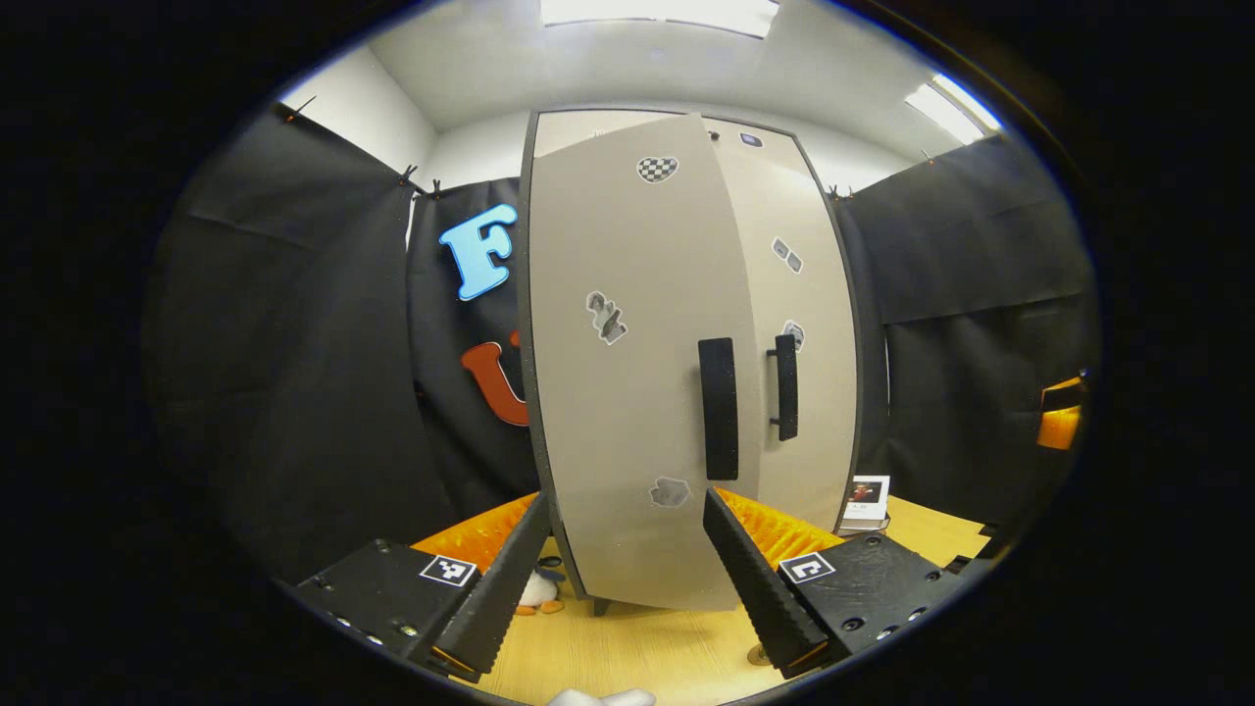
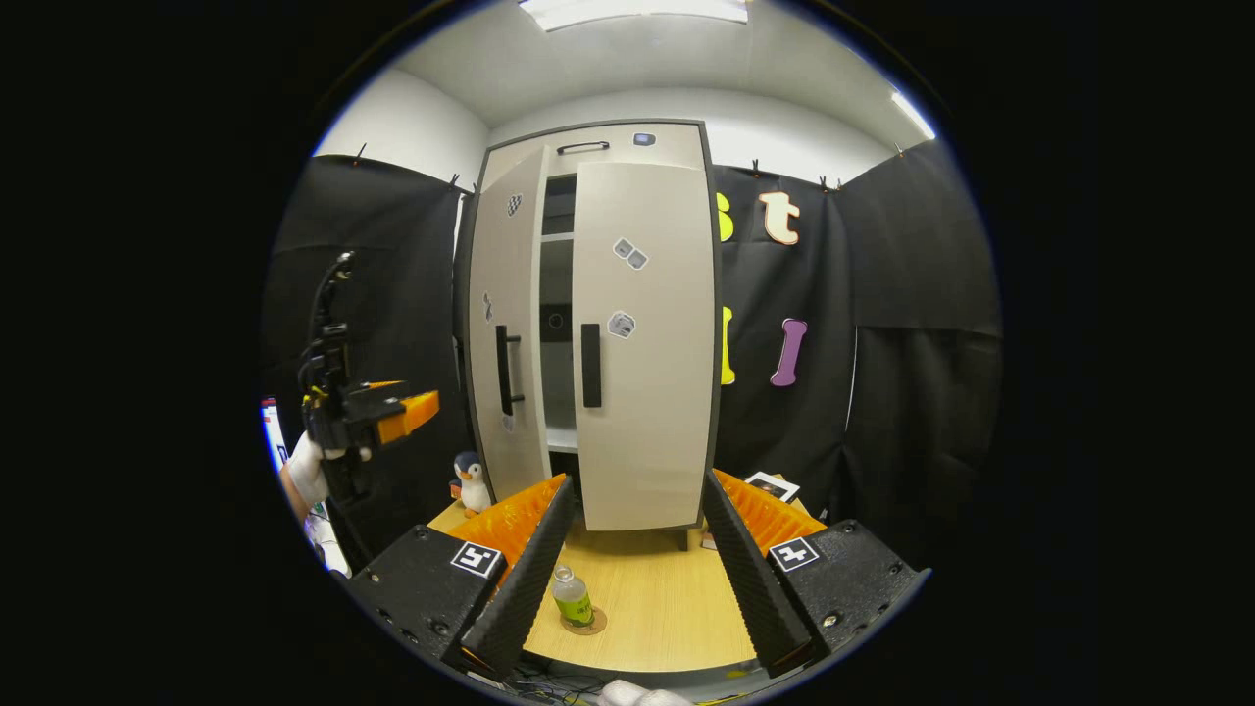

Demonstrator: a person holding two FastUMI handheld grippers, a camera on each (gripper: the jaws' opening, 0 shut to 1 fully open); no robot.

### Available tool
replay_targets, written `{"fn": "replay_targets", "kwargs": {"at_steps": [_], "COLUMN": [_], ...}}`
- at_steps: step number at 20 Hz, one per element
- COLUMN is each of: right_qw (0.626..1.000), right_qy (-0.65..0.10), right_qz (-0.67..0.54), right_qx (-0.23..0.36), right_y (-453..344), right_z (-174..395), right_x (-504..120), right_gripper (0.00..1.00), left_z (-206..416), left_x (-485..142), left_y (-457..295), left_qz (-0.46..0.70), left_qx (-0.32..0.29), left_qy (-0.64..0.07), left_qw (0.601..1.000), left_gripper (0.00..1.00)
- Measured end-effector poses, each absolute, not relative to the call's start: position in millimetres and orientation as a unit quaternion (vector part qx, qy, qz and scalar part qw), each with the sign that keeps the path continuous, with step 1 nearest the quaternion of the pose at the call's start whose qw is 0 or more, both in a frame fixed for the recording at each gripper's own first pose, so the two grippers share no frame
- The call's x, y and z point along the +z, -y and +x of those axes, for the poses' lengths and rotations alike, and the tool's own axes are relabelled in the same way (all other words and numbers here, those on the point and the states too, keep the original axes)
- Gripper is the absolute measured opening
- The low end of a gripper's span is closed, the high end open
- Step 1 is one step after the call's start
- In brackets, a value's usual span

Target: Grasp the bottle in the cabinet with the left hand and place it on the coaster, then close the right door with the right hand and the left door with the left hand.

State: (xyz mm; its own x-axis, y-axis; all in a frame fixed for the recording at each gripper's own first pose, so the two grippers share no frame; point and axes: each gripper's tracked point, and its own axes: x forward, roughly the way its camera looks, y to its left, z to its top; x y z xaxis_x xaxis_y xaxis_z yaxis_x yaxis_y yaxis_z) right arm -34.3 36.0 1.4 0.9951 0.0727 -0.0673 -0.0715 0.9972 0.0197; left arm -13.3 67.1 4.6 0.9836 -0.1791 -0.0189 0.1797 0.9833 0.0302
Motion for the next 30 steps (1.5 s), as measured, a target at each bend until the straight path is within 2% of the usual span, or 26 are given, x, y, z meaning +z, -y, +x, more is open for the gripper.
{"fn": "replay_targets", "kwargs": {"at_steps": [5,11,30], "right_qw": [0.999,0.999,1.000], "right_qy": [-0.021,-0.017,-0.021], "right_qz": [0.009,0.019,0.009], "right_qx": [0.036,0.035,0.007], "right_y": [-44,-59,-48], "right_z": [-27,-14,1], "right_x": [0,-8,-11], "right_gripper": [0.82,0.82,0.82], "left_z": [-62,-89,-95], "left_x": [-9,-20,-21], "left_y": [-62,-72,-92], "left_qz": [0.000,0.006,-0.012], "left_qx": [-0.078,-0.046,-0.013], "left_qy": [-0.014,-0.020,-0.027], "left_qw": [0.997,0.999,0.999], "left_gripper": [0.96,0.96,0.96]}}
